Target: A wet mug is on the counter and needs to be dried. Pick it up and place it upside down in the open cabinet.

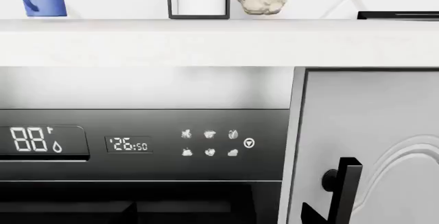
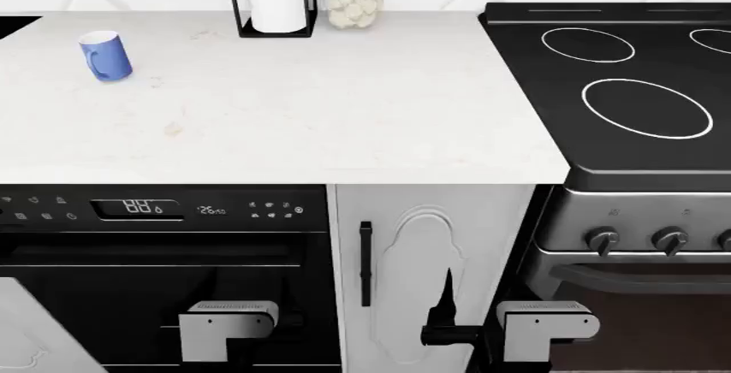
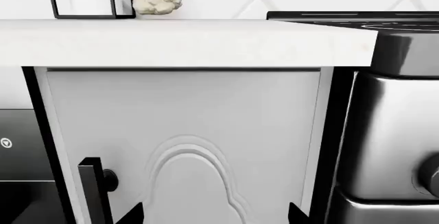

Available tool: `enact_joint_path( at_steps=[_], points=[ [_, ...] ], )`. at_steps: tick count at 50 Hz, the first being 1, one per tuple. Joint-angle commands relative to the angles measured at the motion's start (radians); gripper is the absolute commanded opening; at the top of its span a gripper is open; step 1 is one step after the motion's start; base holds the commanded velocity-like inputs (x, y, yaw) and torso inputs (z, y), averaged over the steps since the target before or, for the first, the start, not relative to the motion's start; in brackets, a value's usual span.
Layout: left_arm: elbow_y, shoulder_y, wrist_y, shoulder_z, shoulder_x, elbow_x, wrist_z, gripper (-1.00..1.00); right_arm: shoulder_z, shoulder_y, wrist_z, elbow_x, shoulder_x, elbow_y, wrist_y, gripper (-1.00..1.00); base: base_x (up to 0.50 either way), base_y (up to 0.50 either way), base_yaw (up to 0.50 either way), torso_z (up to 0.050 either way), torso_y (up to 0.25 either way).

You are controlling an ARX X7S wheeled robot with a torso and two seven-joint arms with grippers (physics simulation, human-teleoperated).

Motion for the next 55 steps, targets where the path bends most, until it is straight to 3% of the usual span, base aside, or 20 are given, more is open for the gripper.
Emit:
enact_joint_path(
  at_steps=[1, 9, 15, 35, 55],
  points=[
    [0.023, 0.0, -0.017, 0.016, -0.016, -0.019, -0.018, 1.0, -0.019, 0.0, 0.022, 0.011, 0.017, -0.02, 0.013, 1.0, 0.0, 0.0, 0.0, 0.0, 0.0],
    [0.358, -0.028, -0.252, 0.026, -0.055, -0.089, -0.047, 1.0, -0.033, 0.014, 0.056, 0.017, 0.058, -0.293, 0.161, 1.0, 0.0, 0.0, 0.0, 0.0, 0.0],
    [0.474, -0.078, -0.341, 0.017, -0.08, -0.1, -0.07, 1.0, -0.021, 0.035, 0.069, 0.034, 0.08, -0.433, 0.245, 1.0, 0.0, 0.0, 0.0, 0.0, 0.0],
    [0.583, -0.232, -0.482, 0.019, -0.138, -0.089, -0.118, 1.0, -0.037, 0.147, 0.095, 0.036, 0.131, -0.636, 0.411, 1.0, 0.0, 0.0, 0.0, 0.0, 0.0],
    [0.598, -0.248, -0.514, 0.05, -0.159, -0.089, -0.135, 1.0, -0.027, 0.14, 0.125, 0.05, 0.152, -0.637, 0.405, 1.0, 0.0, 0.0, 0.0, 0.049, 0.0]
  ],
)
